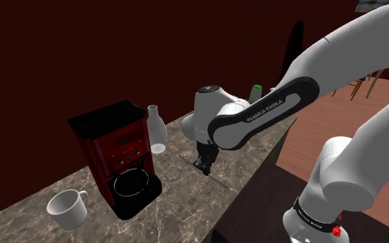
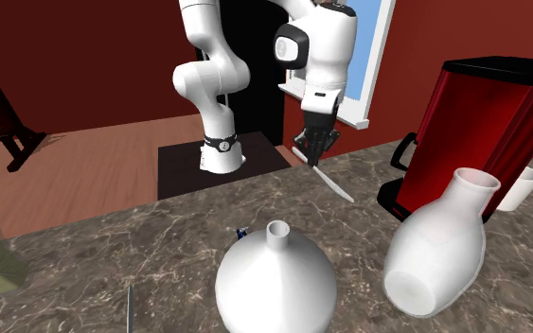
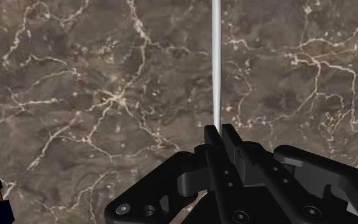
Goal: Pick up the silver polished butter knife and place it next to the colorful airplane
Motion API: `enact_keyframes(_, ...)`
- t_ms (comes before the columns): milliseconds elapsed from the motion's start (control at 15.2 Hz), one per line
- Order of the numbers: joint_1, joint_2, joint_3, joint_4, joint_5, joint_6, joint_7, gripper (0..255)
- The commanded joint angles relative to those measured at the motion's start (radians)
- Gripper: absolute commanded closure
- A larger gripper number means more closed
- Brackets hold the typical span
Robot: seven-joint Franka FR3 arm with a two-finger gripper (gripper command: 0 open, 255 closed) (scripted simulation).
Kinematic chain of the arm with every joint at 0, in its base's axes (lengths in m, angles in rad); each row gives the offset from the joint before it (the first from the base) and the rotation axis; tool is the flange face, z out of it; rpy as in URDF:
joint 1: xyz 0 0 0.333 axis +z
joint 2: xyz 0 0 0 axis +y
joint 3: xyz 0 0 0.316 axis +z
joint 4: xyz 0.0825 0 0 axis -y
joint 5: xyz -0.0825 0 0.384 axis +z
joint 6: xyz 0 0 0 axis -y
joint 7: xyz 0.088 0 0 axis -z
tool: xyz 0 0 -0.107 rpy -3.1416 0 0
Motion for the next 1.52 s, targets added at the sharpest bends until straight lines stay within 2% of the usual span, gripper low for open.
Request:
enact_keyframes(0,0.001,-0.021,-0.004,0.012,0.002,-0.034,-0.003,255)
enact_keyframes(1452,0.001,-0.169,-0.037,0.2,-0.001,-0.369,-0.008,255)
